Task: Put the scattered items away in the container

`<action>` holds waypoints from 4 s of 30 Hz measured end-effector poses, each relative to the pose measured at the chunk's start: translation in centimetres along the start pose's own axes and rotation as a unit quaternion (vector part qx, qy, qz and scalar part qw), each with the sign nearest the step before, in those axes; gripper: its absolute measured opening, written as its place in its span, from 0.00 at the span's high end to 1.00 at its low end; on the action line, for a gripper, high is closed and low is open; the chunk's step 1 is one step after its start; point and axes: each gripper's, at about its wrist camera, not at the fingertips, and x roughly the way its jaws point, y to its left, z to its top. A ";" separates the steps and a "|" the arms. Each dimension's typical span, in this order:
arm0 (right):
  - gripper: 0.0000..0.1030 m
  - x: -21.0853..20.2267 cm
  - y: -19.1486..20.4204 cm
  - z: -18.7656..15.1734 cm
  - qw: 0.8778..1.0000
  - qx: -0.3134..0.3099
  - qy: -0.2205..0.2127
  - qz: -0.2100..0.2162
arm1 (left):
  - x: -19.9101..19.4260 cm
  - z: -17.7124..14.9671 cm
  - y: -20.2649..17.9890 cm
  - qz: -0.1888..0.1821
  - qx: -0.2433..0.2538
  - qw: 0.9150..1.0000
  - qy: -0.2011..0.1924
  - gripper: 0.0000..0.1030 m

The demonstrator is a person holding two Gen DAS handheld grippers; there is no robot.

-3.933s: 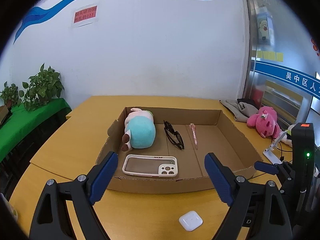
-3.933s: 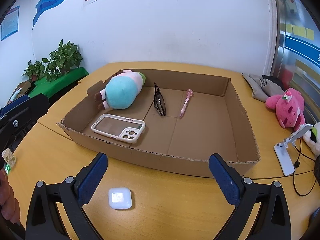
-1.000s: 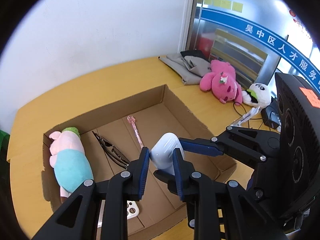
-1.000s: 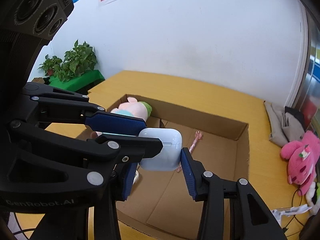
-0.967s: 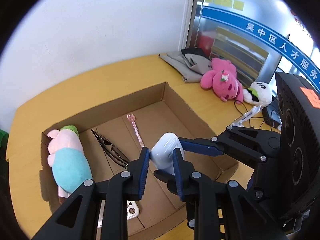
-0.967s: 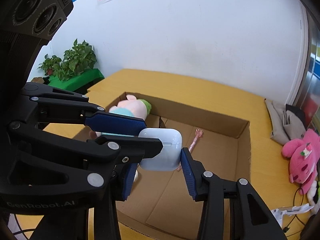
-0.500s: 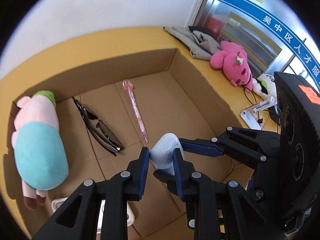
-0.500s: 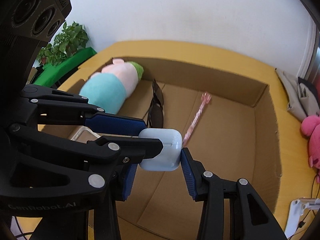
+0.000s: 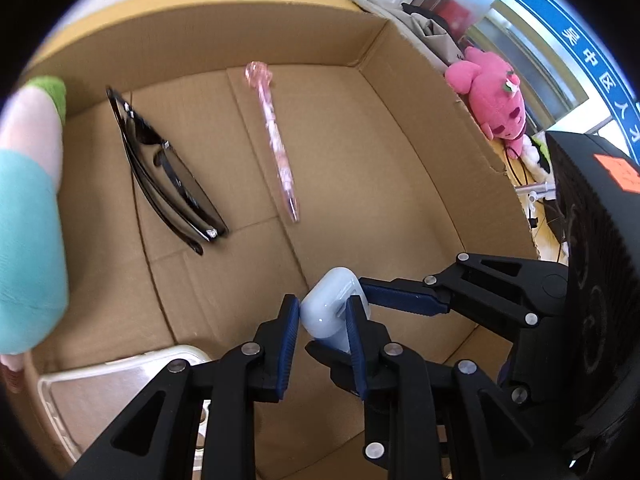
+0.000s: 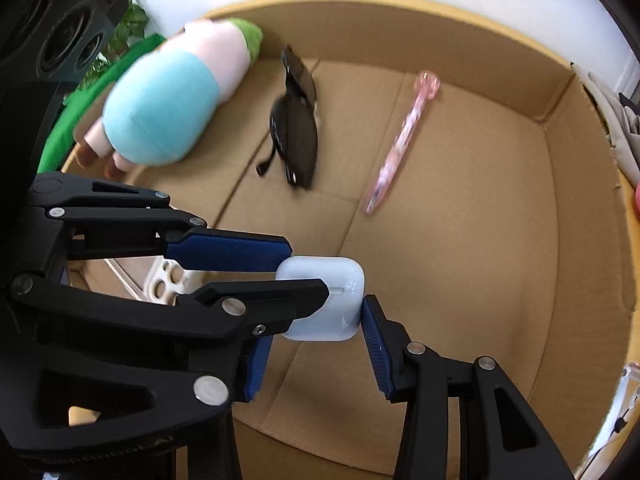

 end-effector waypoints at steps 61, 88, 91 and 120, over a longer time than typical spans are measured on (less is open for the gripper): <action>0.00 -20.3 8.8 -19.1 0.945 0.035 -0.292 -0.141 | -18.8 -23.9 -11.4 0.252 -0.043 0.889 -0.378 0.21; 0.00 -18.8 8.8 -19.0 0.949 0.036 -0.279 -0.146 | -17.4 -23.8 -11.0 0.258 -0.044 0.900 -0.349 0.21; 0.00 -18.8 8.8 -19.1 0.948 0.035 -0.278 -0.147 | -17.2 -23.8 -10.8 0.259 -0.048 0.900 -0.347 0.21; 0.00 -17.5 8.6 -18.9 0.953 0.035 -0.260 -0.151 | -16.3 -23.3 -9.6 0.267 -0.058 0.907 -0.320 0.21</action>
